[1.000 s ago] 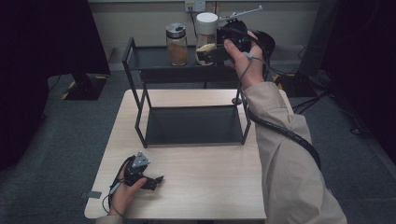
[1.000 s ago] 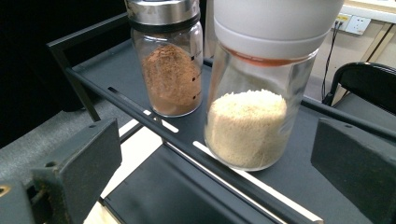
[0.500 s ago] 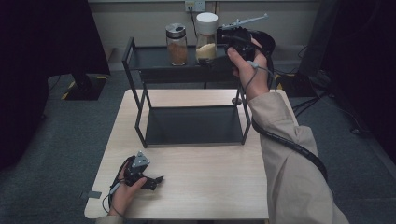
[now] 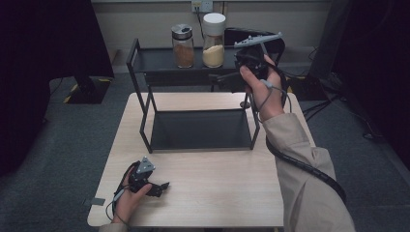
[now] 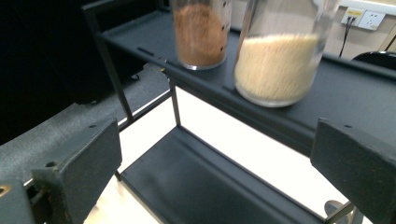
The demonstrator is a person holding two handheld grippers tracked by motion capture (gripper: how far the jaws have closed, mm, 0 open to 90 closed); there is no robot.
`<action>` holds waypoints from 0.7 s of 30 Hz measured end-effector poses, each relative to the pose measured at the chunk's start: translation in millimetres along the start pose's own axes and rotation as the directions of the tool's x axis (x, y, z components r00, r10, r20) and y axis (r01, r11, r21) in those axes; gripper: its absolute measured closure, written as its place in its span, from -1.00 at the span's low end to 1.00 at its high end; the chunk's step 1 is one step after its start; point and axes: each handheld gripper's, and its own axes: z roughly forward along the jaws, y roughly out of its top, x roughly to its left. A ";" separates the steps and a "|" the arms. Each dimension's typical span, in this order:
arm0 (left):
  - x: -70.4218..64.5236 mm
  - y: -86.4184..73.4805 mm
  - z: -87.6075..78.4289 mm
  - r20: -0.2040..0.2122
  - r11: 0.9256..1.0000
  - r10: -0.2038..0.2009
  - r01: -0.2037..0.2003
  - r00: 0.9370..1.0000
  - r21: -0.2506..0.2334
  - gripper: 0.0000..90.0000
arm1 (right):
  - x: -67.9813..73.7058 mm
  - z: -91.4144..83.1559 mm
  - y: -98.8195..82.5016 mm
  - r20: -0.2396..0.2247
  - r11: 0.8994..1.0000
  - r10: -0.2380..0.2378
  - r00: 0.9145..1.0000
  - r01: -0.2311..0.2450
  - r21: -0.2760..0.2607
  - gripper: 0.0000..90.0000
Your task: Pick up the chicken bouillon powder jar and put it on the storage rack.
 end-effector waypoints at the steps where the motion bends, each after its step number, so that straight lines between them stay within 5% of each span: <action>1: -0.1 -0.1 0.0 0.000 1.000 -0.001 0.001 1.000 0.000 -1.00 | 0.6 0.5 -2.7 0.000 1.000 -0.001 1.000 0.001 0.004 -0.98; 21: -0.7 -0.9 0.4 -0.003 1.000 -0.005 0.005 1.000 -0.006 -1.00 | -5.4 8.3 -57.2 -0.037 0.999 0.041 0.998 -0.041 0.012 -0.98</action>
